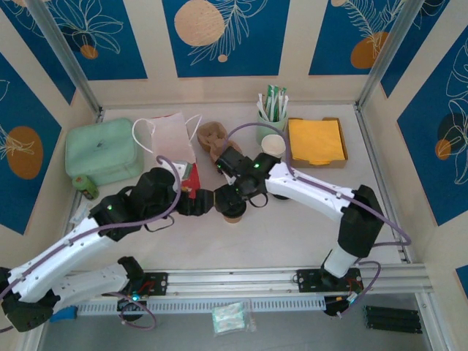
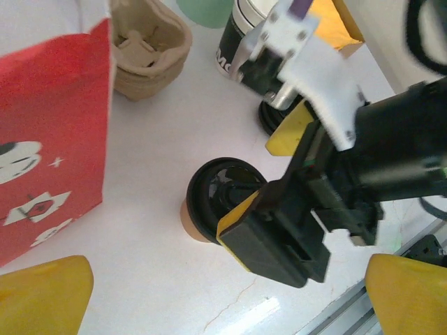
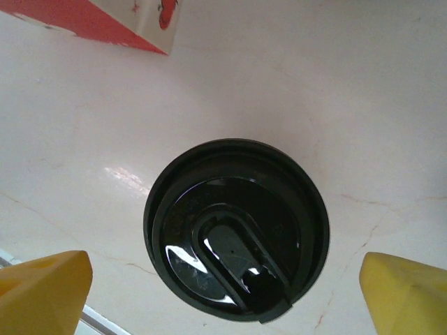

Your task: Pack the takeout coffee

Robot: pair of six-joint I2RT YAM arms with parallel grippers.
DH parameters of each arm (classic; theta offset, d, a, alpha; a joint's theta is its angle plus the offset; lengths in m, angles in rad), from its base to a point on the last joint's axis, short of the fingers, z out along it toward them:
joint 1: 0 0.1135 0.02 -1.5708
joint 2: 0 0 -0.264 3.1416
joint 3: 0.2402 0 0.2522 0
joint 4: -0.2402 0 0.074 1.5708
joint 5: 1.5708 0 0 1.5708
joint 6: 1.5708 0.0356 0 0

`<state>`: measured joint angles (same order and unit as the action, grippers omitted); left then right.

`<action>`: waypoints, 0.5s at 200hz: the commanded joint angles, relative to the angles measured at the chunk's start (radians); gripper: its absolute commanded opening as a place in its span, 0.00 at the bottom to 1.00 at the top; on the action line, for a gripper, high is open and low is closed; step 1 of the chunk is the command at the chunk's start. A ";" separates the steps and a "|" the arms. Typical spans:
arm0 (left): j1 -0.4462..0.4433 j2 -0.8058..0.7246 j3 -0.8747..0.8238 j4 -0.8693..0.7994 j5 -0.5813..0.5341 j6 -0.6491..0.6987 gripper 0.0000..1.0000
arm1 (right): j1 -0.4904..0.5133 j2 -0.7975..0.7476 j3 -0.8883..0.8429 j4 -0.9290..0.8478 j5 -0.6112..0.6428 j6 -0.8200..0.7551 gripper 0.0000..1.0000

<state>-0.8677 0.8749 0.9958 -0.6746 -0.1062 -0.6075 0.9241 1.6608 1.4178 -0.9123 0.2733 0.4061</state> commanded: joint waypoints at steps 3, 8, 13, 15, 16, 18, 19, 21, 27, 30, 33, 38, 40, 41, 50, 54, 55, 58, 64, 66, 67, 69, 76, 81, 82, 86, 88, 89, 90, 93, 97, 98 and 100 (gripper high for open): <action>0.010 -0.042 0.005 -0.055 -0.052 0.001 0.99 | 0.010 0.028 0.037 -0.067 0.043 -0.021 1.00; 0.010 -0.048 0.003 -0.059 -0.057 0.000 0.99 | 0.009 0.034 0.038 -0.067 0.042 -0.021 1.00; 0.009 -0.054 0.000 -0.062 -0.063 -0.002 0.99 | 0.011 0.038 0.039 -0.066 0.039 -0.021 1.00; 0.010 -0.056 -0.001 -0.062 -0.064 -0.003 0.99 | 0.011 0.039 0.038 -0.065 0.036 -0.020 1.00; 0.010 -0.058 -0.002 -0.063 -0.065 -0.003 1.00 | 0.011 0.041 0.039 -0.065 0.036 -0.021 1.00; 0.010 -0.060 -0.005 -0.063 -0.065 -0.003 0.99 | 0.012 0.043 0.039 -0.065 0.035 -0.021 1.00; 0.010 -0.061 -0.005 -0.063 -0.066 -0.003 0.99 | 0.012 0.044 0.039 -0.064 0.035 -0.021 1.00; 0.010 -0.062 -0.006 -0.064 -0.068 -0.005 0.99 | 0.012 0.045 0.039 -0.064 0.034 -0.021 1.00; 0.011 -0.068 -0.011 -0.065 -0.071 -0.007 0.99 | 0.011 0.050 0.038 -0.062 0.029 -0.020 0.99; 0.010 -0.072 -0.013 -0.065 -0.074 -0.008 0.99 | 0.011 0.052 0.040 -0.062 0.028 -0.021 0.99; 0.010 -0.074 -0.015 -0.065 -0.075 -0.009 0.99 | 0.011 0.055 0.040 -0.062 0.025 -0.022 0.99; 0.011 -0.078 -0.018 -0.066 -0.077 -0.008 0.99 | 0.011 0.059 0.040 -0.060 0.023 -0.021 0.98; 0.011 -0.080 -0.018 -0.066 -0.078 -0.010 0.99 | 0.011 0.062 0.041 -0.061 0.022 -0.021 0.98; 0.012 -0.079 -0.019 -0.065 -0.078 -0.009 0.99 | 0.012 0.063 0.040 -0.061 0.021 -0.022 0.98; 0.012 -0.086 -0.022 -0.068 -0.080 -0.009 0.99 | 0.012 0.070 0.040 -0.059 0.013 -0.023 0.97; 0.012 -0.088 -0.024 -0.069 -0.082 -0.010 0.99 | 0.012 0.073 0.041 -0.058 0.012 -0.023 0.96; 0.011 -0.088 -0.024 -0.069 -0.082 -0.010 1.00 | 0.013 0.074 0.040 -0.057 0.012 -0.023 0.96; 0.011 -0.088 -0.025 -0.069 -0.082 -0.010 0.99 | 0.013 0.076 0.040 -0.057 0.011 -0.022 0.95; 0.012 -0.091 -0.027 -0.069 -0.084 -0.009 0.99 | 0.012 0.080 0.039 -0.055 0.006 -0.021 0.94; 0.012 -0.091 -0.027 -0.069 -0.084 -0.009 0.99 | 0.012 0.081 0.037 -0.054 0.007 -0.021 0.94; 0.012 -0.091 -0.026 -0.070 -0.084 -0.010 0.99 | 0.012 0.081 0.037 -0.055 0.007 -0.022 0.94; 0.012 -0.091 -0.027 -0.069 -0.084 -0.009 0.99 | 0.013 0.083 0.037 -0.054 0.005 -0.022 0.94; 0.011 -0.092 -0.027 -0.069 -0.084 -0.009 0.99 | 0.013 0.086 0.034 -0.051 0.004 -0.020 0.92; 0.012 -0.093 -0.028 -0.070 -0.084 -0.009 0.99 | 0.013 0.088 0.032 -0.050 0.003 -0.020 0.92; 0.012 -0.093 -0.028 -0.070 -0.084 -0.009 0.99 | 0.013 0.088 0.031 -0.050 0.003 -0.020 0.91; 0.013 -0.093 -0.028 -0.069 -0.084 -0.010 0.99 | 0.012 0.090 0.030 -0.048 0.002 -0.020 0.91; 0.013 -0.093 -0.028 -0.069 -0.084 -0.010 1.00 | 0.013 0.090 0.029 -0.048 0.001 -0.019 0.90; 0.013 -0.092 -0.028 -0.069 -0.084 -0.010 0.99 | 0.013 0.090 0.028 -0.047 0.001 -0.018 0.90; 0.013 -0.092 -0.029 -0.069 -0.084 -0.010 0.99 | 0.013 0.091 0.028 -0.047 0.000 -0.018 0.90; 0.013 -0.092 -0.028 -0.069 -0.084 -0.009 0.99 | 0.013 0.092 0.026 -0.045 -0.001 -0.017 0.90; 0.013 -0.091 -0.028 -0.069 -0.084 -0.009 0.99 | 0.013 0.093 0.024 -0.044 -0.002 -0.016 0.89; 0.013 -0.091 -0.029 -0.068 -0.084 -0.010 0.99 | 0.013 0.094 0.024 -0.044 -0.002 -0.015 0.89; 0.013 -0.092 -0.029 -0.069 -0.084 -0.009 0.99 | 0.012 0.095 0.023 -0.042 -0.002 -0.014 0.89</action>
<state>-0.8658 0.7929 0.9768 -0.7265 -0.1696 -0.6121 0.9302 1.7416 1.4250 -0.9440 0.2882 0.3923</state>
